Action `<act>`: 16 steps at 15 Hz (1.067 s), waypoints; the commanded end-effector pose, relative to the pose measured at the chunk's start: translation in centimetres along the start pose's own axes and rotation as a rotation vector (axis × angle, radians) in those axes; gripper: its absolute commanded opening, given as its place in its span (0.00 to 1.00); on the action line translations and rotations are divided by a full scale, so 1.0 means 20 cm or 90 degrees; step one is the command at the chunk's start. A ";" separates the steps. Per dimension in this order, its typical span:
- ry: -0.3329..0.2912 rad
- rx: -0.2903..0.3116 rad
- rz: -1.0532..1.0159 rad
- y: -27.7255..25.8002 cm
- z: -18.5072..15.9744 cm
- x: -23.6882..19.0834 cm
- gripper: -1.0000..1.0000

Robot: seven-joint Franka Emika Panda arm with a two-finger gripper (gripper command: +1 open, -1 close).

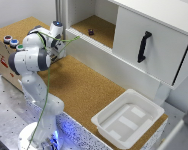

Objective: Grasp the handle of the drawer and open it

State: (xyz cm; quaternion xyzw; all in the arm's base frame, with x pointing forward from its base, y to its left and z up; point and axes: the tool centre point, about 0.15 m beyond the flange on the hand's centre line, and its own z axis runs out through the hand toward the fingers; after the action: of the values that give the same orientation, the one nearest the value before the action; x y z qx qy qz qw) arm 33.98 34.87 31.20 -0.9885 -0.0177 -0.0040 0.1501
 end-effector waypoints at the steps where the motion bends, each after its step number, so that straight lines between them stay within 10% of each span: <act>1: 0.082 0.105 0.001 0.11 -0.01 -0.11 1.00; 6: 0.079 0.147 0.005 0.16 0.00 -0.11 1.00; 7: 0.076 0.156 0.003 0.17 0.01 -0.09 0.00; 16: 0.040 0.164 -0.052 0.15 0.08 0.06 0.00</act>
State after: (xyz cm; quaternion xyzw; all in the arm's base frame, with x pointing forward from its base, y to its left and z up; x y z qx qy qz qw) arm 34.59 33.04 30.50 -0.9688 -0.0341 -0.0247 0.2444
